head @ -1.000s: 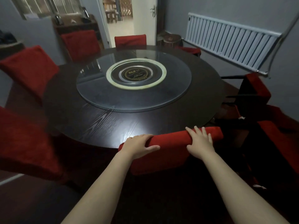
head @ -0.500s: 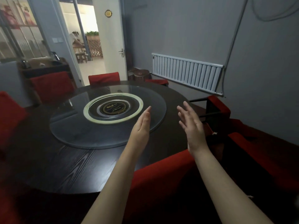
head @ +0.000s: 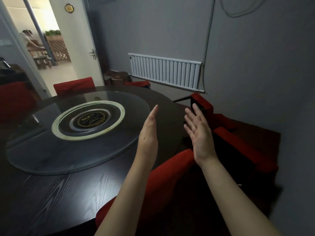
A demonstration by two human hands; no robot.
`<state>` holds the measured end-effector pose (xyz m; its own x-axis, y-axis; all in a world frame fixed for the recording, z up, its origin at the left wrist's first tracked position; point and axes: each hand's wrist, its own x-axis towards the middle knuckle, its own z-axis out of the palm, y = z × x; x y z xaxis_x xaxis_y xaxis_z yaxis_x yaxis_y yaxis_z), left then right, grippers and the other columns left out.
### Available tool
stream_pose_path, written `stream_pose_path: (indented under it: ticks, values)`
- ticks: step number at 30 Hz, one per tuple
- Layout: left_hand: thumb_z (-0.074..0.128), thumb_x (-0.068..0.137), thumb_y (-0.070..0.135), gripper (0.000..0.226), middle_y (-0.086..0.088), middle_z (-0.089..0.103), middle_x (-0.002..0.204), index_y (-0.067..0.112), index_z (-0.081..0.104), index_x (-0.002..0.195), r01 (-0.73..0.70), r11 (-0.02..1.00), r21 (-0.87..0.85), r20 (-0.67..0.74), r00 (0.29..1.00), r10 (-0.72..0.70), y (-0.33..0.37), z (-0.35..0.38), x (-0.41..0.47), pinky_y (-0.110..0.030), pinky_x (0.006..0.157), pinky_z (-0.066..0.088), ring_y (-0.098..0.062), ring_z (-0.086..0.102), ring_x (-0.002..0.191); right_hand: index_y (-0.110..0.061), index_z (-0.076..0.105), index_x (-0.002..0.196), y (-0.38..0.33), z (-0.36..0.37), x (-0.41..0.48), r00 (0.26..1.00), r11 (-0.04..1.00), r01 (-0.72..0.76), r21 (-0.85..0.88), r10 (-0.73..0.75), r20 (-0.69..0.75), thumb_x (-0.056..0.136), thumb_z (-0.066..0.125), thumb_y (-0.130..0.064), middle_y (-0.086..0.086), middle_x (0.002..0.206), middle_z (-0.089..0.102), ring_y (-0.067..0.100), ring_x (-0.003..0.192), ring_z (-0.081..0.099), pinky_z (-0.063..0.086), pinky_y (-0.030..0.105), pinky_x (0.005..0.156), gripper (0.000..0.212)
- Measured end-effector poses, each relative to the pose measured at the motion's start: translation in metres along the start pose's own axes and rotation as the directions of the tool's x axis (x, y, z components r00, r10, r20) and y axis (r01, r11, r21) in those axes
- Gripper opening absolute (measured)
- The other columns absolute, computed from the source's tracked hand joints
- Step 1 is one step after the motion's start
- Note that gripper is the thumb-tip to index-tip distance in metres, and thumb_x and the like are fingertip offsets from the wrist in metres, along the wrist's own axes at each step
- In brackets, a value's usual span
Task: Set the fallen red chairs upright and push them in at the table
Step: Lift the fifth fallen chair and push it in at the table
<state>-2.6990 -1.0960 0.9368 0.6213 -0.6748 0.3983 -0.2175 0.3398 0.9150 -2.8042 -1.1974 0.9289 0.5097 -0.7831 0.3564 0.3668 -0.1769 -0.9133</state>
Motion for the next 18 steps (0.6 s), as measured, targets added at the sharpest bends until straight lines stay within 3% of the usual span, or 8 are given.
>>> stream_pose_path:
  ticks: [4,8,12,16,18]
  values:
    - [0.026,0.096,0.052,0.049,0.018,0.043,0.145,0.035,0.042,0.139,-0.003,1.0,-0.022,0.029,1.0,0.004,-0.011,0.021,0.015,-0.022,0.114,0.025,0.008,0.032,0.136,-0.04,0.039,0.142,0.004,-0.022,0.014,0.999,1.0,0.008,0.0,-0.008,-0.039,0.094,0.035,-0.051,-0.012,0.143,0.05,0.003,0.131,0.046,0.037,0.029,0.107,0.049]
    - [0.025,0.095,0.053,0.054,0.016,0.041,0.147,0.032,0.041,0.141,0.007,0.999,-0.042,0.055,0.998,-0.005,-0.02,0.052,0.033,-0.009,0.109,0.026,0.008,0.031,0.135,-0.043,0.041,0.14,0.006,-0.054,0.03,0.996,1.0,0.001,0.0,-0.001,-0.086,0.095,0.036,-0.05,-0.011,0.143,0.051,0.003,0.131,0.047,0.038,0.031,0.108,0.046]
    - [0.023,0.095,0.051,0.057,0.017,0.042,0.146,0.027,0.041,0.144,0.023,0.999,-0.048,0.091,0.996,-0.019,-0.035,0.095,0.051,-0.012,0.11,0.027,0.009,0.033,0.134,-0.041,0.039,0.142,0.009,-0.101,0.047,0.989,1.0,-0.013,-0.008,0.012,-0.149,0.094,0.037,-0.052,-0.012,0.142,0.051,0.003,0.13,0.048,0.038,0.032,0.109,0.049]
    - [0.025,0.096,0.05,0.057,0.018,0.045,0.143,0.025,0.042,0.144,0.067,0.994,-0.087,0.134,0.989,-0.055,-0.056,0.144,0.066,-0.004,0.102,0.03,0.011,0.036,0.132,-0.04,0.038,0.143,0.016,-0.155,0.059,0.977,0.999,-0.035,-0.04,0.026,-0.211,0.094,0.037,-0.053,-0.013,0.141,0.052,0.002,0.13,0.048,0.04,0.028,0.104,0.051]
    - [0.026,0.096,0.051,0.057,0.019,0.045,0.142,0.026,0.043,0.144,0.098,0.991,-0.093,0.154,0.985,-0.083,-0.07,0.175,0.071,-0.008,0.104,0.03,0.009,0.036,0.132,-0.039,0.038,0.144,0.021,-0.189,0.063,0.967,0.997,-0.05,-0.05,0.036,-0.25,0.094,0.037,-0.052,-0.013,0.141,0.051,0.002,0.129,0.048,0.041,0.026,0.102,0.051]
